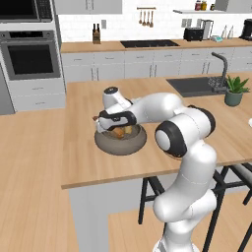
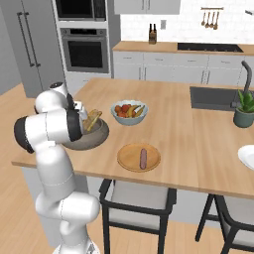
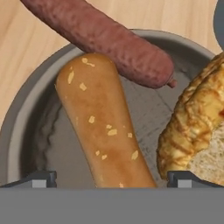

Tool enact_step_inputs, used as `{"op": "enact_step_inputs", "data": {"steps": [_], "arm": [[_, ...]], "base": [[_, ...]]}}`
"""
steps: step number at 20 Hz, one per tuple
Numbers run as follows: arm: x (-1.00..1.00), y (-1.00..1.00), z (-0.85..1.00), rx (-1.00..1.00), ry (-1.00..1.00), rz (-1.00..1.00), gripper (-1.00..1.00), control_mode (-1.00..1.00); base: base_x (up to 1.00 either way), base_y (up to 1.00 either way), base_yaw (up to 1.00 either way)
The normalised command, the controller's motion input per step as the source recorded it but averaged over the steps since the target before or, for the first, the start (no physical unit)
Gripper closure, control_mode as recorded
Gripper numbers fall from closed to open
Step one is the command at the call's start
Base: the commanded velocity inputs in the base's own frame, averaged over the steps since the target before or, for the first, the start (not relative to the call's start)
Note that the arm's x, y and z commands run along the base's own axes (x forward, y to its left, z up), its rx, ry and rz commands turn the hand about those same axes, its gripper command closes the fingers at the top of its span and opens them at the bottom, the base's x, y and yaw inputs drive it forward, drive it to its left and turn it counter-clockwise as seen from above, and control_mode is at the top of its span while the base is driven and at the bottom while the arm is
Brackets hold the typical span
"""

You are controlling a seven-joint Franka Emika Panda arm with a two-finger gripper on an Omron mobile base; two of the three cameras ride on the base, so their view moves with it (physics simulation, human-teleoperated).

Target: Place one bun and one sausage from the bowl on each plate.

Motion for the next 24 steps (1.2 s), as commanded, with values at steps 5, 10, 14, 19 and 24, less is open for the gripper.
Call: {"op": "enact_step_inputs", "data": {"steps": [5,10,14,19,24], "arm": [[0.13,-0.11,-0.12,-0.05,0.00,0.00,-1.00,-1.00],[0.02,-0.09,-0.38,-0.03,0.00,0.00,-1.00,-1.00],[-0.04,-0.01,-0.36,0.00,0.01,0.00,-1.00,-1.00],[-0.27,0.02,-0.03,0.00,0.07,0.00,-1.00,-1.00],[-0.14,0.17,0.00,0.00,0.04,0.00,-1.00,-1.00]], "base": [[0.00,0.00,0.00],[0.00,0.00,0.00],[0.00,0.00,0.00],[0.00,0.00,0.00],[0.00,0.00,0.00]]}}
